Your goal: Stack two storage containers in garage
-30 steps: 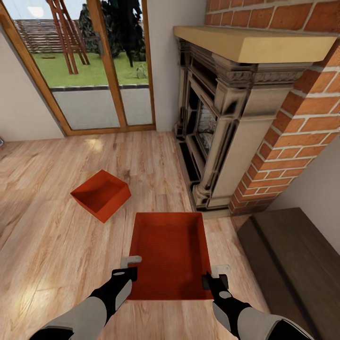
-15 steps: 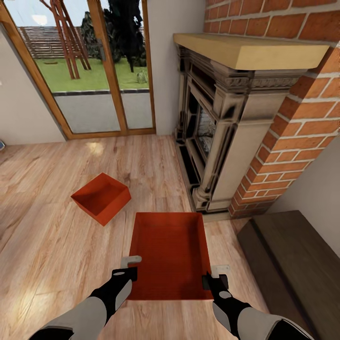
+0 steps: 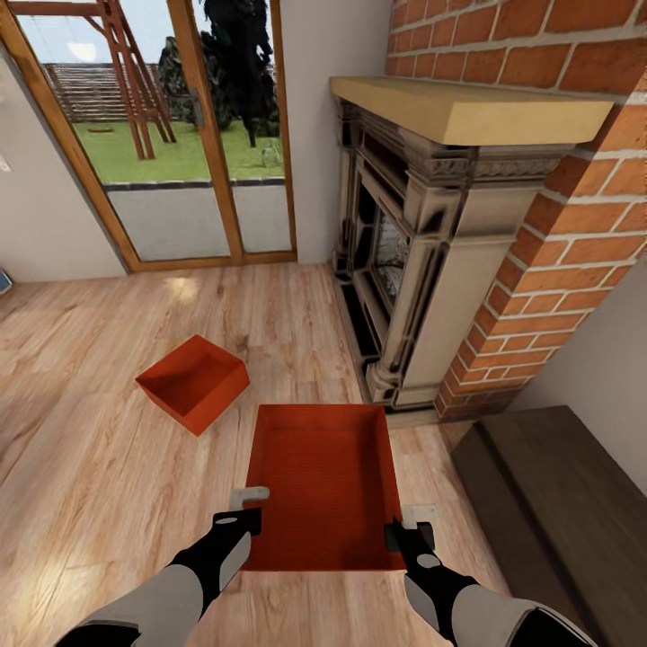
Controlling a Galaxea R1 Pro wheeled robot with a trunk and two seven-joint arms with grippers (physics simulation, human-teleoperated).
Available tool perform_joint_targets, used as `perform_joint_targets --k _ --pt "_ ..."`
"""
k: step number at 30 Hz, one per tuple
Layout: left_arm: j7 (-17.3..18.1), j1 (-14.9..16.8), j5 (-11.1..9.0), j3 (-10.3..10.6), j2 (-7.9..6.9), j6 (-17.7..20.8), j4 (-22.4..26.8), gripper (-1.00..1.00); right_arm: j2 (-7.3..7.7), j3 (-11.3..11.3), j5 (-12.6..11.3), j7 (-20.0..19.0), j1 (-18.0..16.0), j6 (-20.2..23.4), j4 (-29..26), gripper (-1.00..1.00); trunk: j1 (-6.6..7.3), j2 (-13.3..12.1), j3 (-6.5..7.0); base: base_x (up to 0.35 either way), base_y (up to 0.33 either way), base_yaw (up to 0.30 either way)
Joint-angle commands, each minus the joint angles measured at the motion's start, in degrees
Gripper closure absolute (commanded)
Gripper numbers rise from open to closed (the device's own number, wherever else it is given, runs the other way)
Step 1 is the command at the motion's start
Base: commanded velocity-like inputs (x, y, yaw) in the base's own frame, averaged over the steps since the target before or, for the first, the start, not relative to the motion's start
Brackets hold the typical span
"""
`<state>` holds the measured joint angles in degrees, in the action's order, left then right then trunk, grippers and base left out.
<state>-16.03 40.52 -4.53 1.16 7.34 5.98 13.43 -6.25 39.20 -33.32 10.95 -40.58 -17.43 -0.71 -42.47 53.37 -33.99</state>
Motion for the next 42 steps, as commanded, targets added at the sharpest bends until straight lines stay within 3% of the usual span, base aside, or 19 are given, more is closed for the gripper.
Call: perform_joint_targets --k 1,42 --pt "-0.47 0.0 0.76 -1.25 0.04 0.34 0.28 1.0 -0.08 -1.14 -0.17 0.04 -0.02 0.03 0.0 1.0 -0.01 0.03 0.05 0.0 0.0 0.0" --pt "-0.49 0.0 0.76 -1.28 0.04 0.35 0.28 1.0 -0.08 -1.14 -0.16 0.04 -0.02 0.03 0.0 1.0 -0.01 0.03 3.73 0.0 0.0 0.0"
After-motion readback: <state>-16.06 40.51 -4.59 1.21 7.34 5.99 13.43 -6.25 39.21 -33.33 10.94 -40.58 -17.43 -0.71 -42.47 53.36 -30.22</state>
